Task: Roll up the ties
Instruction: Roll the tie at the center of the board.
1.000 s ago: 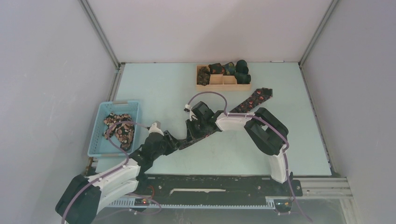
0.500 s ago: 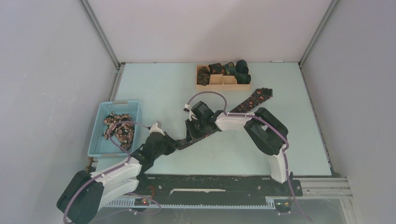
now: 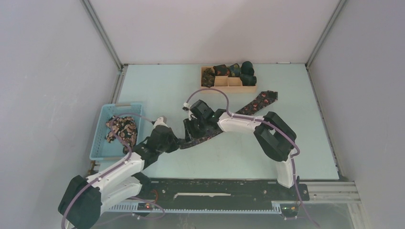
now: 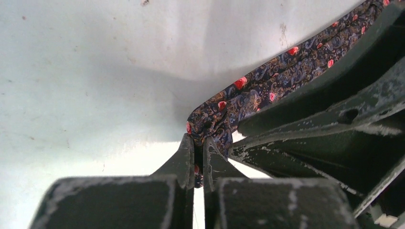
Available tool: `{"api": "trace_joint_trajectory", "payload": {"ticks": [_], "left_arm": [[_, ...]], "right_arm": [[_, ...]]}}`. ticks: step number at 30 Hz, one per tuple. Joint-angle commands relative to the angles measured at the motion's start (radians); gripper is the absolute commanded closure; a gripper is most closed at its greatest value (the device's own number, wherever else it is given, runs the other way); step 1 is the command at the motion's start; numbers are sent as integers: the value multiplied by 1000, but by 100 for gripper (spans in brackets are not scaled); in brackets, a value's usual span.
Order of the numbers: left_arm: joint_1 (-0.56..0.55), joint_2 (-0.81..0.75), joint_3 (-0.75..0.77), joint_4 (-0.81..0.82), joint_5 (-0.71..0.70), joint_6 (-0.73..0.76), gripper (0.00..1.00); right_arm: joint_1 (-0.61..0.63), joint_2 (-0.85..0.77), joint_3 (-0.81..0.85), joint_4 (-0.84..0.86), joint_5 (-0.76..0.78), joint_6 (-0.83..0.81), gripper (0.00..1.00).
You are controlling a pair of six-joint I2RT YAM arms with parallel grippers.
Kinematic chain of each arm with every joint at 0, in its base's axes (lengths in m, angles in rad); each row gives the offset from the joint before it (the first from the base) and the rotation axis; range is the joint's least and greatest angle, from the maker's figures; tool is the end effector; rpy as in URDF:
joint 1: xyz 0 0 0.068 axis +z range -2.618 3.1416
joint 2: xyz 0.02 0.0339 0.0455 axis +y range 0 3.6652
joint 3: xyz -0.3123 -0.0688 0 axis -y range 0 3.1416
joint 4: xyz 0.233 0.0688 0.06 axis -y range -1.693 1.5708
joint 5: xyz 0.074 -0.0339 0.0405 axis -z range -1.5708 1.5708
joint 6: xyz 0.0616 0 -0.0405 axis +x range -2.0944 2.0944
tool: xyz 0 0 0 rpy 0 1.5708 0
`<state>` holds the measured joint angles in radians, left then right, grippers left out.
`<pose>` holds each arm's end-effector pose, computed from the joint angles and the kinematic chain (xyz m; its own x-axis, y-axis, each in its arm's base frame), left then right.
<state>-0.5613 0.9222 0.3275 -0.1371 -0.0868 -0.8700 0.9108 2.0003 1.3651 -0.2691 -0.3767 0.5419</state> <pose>0.1372 -0.0799 0.1911 -0.7283 -0.4415 -0.5240 -0.1256 0.8378 -0.5313 0.2607 0.3728 0.2043 -0.8637 -0.3306 -0.3805 -0.5003 0.6548 0.5666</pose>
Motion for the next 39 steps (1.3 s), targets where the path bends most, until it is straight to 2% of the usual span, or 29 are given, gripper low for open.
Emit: {"api": "trace_joint_trajectory", "payload": {"ticks": [1,6,9,39], "left_arm": [[5,-3,80,-134,-54,53,100],[5,14,123,-181,-59,70,100],[5,18,141,-202,-60,77,100],[5,40,211,-261,-31,92,100]], "right_arm": [[29,-48,45,-6,22,13,70],[41,-25,54,9,22,27,84],[44,-5,72,3,26,26,88],[65,91,94,56,7,52,93]]}}
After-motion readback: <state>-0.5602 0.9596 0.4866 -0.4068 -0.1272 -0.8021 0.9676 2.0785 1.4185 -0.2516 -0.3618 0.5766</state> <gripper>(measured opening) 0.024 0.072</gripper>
